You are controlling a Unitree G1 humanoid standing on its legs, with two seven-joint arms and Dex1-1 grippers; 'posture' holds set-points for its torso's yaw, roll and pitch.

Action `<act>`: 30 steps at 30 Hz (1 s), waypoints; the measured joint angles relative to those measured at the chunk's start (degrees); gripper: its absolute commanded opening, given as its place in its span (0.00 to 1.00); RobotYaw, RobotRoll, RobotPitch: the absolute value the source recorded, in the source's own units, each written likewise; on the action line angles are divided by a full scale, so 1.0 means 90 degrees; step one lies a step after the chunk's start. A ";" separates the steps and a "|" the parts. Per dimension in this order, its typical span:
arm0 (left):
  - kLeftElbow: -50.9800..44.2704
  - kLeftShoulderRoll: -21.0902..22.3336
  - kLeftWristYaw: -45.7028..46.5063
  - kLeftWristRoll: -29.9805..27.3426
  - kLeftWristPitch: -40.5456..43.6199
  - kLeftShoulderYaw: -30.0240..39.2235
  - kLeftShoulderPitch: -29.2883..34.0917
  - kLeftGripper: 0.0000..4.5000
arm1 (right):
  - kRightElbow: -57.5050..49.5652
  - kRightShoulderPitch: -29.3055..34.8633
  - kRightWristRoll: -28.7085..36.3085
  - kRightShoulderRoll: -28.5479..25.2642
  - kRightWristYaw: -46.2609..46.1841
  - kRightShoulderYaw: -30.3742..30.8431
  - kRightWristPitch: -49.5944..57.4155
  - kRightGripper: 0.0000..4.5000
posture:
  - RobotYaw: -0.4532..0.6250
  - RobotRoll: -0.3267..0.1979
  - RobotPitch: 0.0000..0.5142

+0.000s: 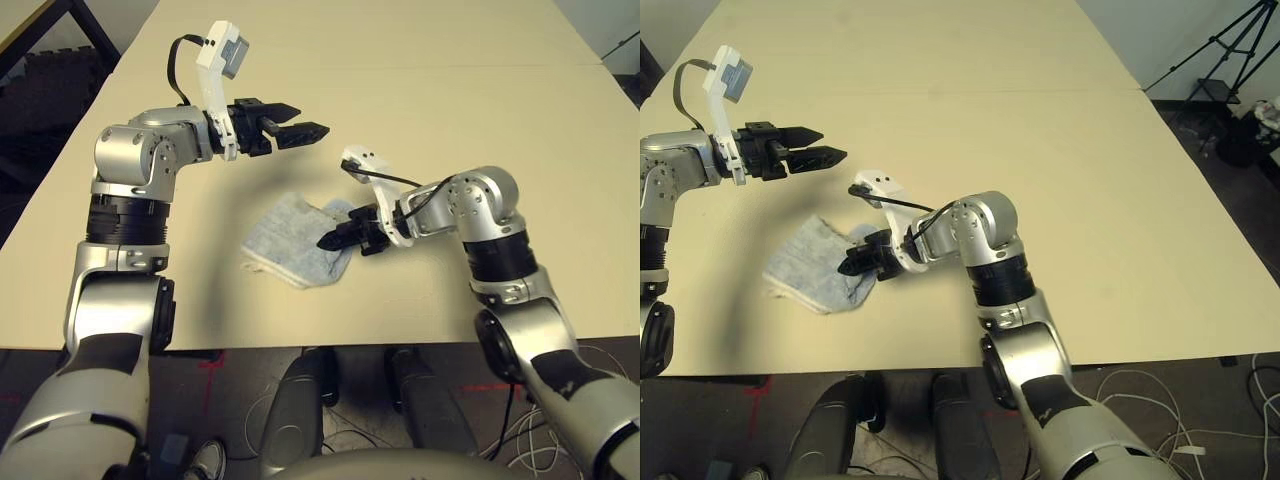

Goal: Wipe the water off the table with a rag.

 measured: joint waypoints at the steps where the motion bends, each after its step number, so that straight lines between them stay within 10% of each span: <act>1: -0.0001 0.0000 0.0000 0.0004 0.0000 0.0001 0.0000 1.00 | 0.0204 -0.0108 -0.0119 0.0011 -0.0110 -0.0078 -0.0219 0.00 | 0.39 0.62 0.44; 21: 0.0096 0.0020 0.0050 0.0096 -0.0073 0.0137 -0.0008 1.00 | 0.2607 -0.0690 -0.1572 -0.2276 -0.0464 -0.0606 -0.3363 0.00 | 0.37 0.62 0.44; 30: 0.0565 -0.0204 0.0113 0.0218 -0.0463 0.0145 -0.0214 1.00 | 0.1437 -0.0597 -0.1116 -0.1923 0.0168 -0.0733 -0.1495 0.00 | 0.36 0.62 0.46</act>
